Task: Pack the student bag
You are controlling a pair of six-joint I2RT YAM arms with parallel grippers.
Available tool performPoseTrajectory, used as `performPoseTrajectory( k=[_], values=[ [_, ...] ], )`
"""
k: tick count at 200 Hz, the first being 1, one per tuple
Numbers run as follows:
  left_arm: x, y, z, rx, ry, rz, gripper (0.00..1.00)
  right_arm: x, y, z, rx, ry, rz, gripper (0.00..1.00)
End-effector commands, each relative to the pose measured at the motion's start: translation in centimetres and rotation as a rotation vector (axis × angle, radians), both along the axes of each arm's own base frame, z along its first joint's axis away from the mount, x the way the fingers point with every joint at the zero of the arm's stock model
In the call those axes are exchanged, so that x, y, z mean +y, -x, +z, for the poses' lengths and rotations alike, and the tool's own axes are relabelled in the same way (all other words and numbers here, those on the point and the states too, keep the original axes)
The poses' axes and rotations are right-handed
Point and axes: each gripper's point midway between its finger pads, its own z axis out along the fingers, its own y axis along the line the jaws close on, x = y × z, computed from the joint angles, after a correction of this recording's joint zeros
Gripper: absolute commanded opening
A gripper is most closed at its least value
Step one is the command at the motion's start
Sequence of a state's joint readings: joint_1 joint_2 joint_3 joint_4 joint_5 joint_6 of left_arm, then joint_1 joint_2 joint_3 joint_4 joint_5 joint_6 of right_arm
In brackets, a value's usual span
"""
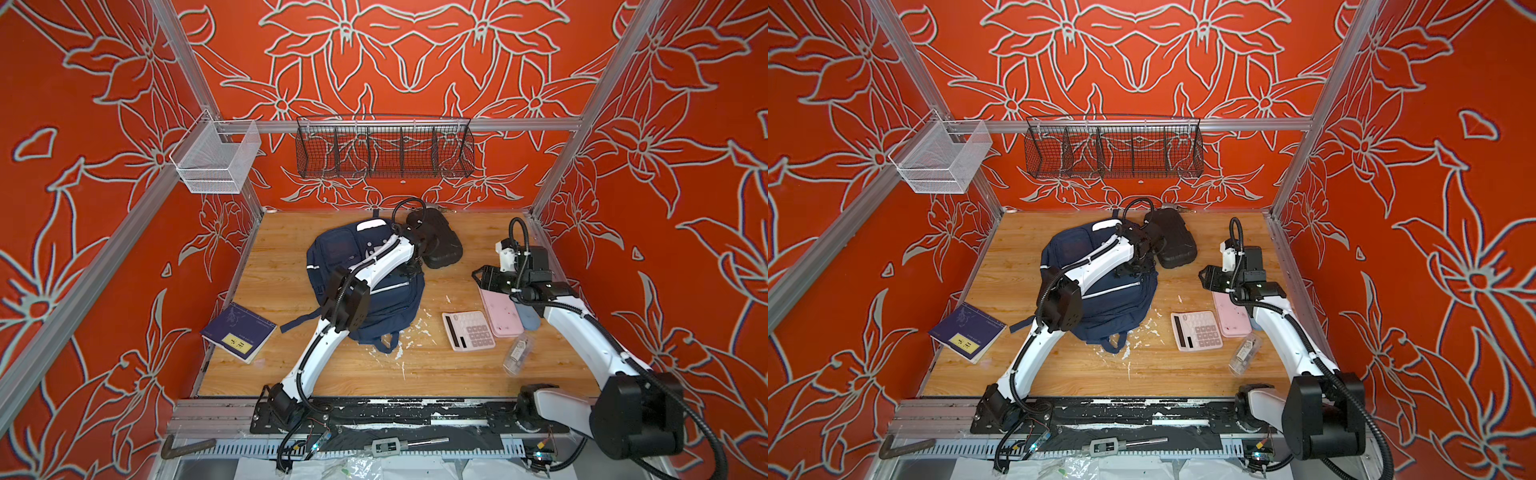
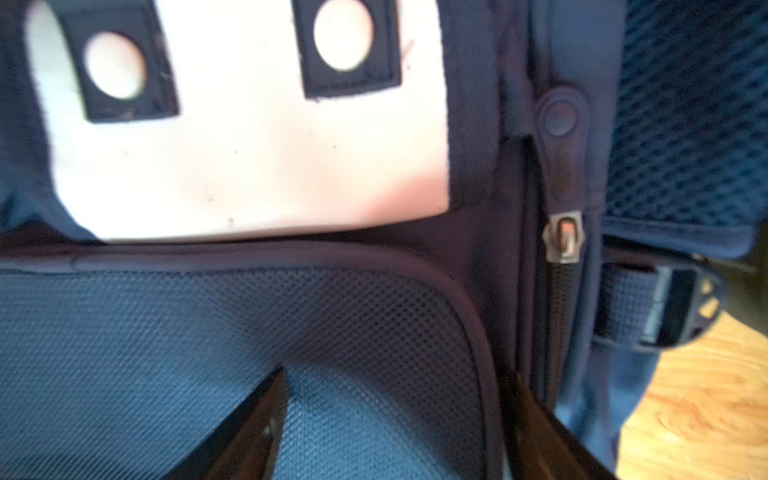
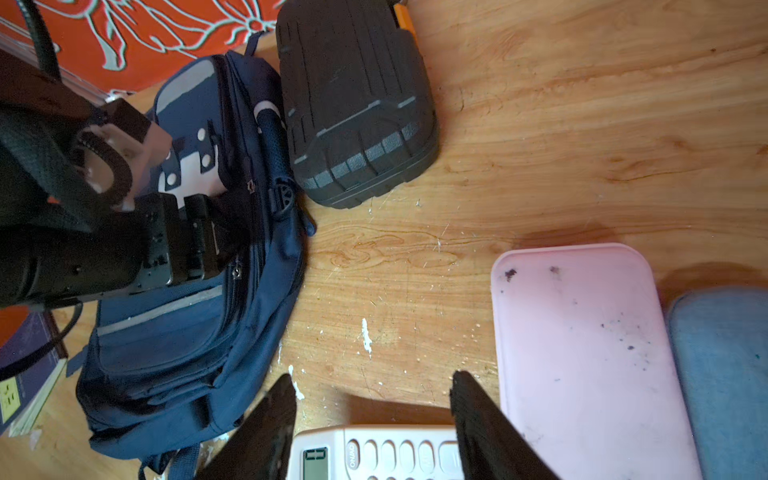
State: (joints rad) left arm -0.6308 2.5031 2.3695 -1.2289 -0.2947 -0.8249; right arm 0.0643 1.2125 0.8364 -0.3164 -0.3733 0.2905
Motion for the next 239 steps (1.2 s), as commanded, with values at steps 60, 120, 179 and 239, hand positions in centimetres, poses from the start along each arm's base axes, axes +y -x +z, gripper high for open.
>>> performPoseTrajectory(
  k=[60,120,179,239],
  values=[
    [2.2,0.4,-4.0,0.125,-0.016,-0.027,0.31,3.8,-0.5,0.3,-0.03,-0.021,0.144,0.45],
    [0.8,0.9,2.0,0.1,0.053,-0.328,0.0,8.2,0.0,1.3,-0.175,0.012,0.381,0.48],
    [1.4,4.1,15.4,-0.193,0.103,-0.744,0.0,13.0,0.4,1.5,-0.434,0.026,0.615,0.48],
    [4.0,6.8,20.0,-0.308,0.086,-0.909,0.0,16.8,0.8,1.3,-0.372,-0.214,0.789,0.43]
  ],
)
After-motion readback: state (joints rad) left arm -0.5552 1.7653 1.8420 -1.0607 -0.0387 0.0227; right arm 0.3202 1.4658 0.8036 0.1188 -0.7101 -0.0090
